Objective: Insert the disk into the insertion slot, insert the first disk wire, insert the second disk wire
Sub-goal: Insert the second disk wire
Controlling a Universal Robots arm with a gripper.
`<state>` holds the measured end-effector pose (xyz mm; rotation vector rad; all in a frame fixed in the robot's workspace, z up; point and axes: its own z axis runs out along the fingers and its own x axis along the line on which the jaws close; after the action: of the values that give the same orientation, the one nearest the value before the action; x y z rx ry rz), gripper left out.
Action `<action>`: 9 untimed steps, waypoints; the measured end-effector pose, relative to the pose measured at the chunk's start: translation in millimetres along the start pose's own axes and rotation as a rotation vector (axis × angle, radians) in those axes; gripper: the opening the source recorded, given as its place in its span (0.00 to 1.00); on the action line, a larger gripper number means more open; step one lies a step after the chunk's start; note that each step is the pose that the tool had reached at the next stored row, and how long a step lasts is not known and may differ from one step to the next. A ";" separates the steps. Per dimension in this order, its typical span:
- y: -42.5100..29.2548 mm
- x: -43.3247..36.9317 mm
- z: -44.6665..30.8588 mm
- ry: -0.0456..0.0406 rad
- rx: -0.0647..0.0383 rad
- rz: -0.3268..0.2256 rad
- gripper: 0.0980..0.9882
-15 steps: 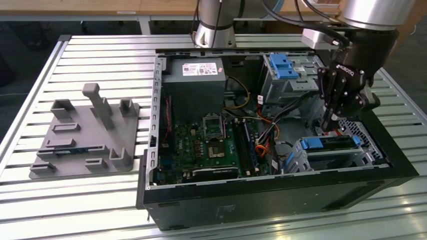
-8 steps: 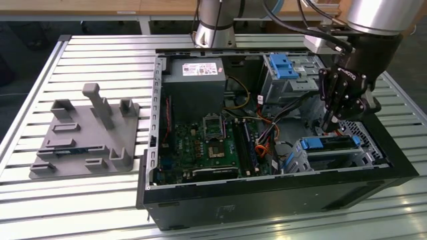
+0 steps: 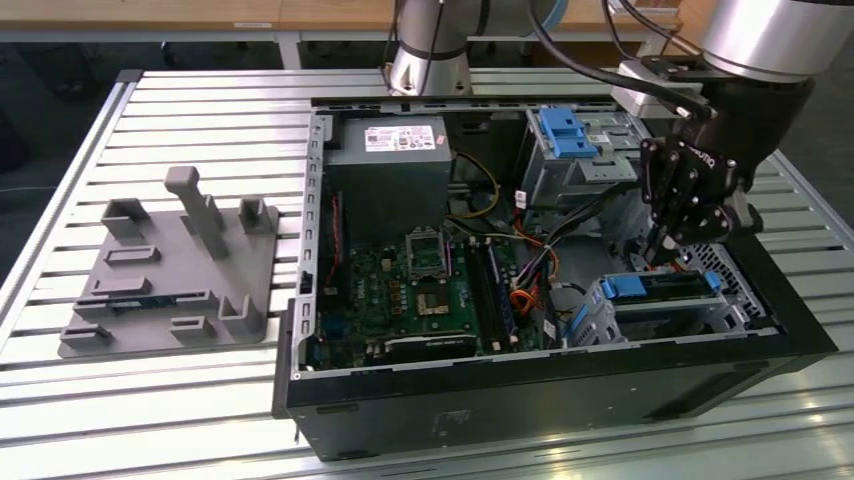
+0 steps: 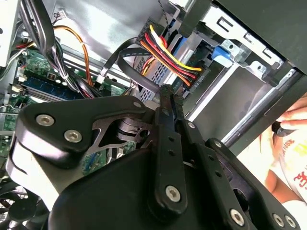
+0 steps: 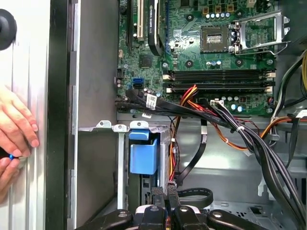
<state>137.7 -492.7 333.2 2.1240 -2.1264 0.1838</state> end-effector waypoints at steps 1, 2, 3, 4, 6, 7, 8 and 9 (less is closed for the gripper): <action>0.0 1.3 0.2 -0.0063 0.000 0.000 0.06; 0.0 2.5 0.5 -0.0129 0.000 0.000 0.06; 0.0 3.7 0.7 -0.0190 0.000 0.000 0.06; 0.0 5.0 0.5 -0.0237 0.000 0.000 0.06; 0.0 7.7 -1.4 -0.0301 0.000 0.000 0.06; 0.0 9.1 -2.9 -0.0323 0.000 0.000 0.06; 0.0 10.6 -4.1 -0.0343 0.000 0.000 0.06; -0.1 12.2 -4.8 -0.0366 0.000 0.000 0.06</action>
<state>137.8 -503.8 340.1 2.1437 -2.1461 0.1461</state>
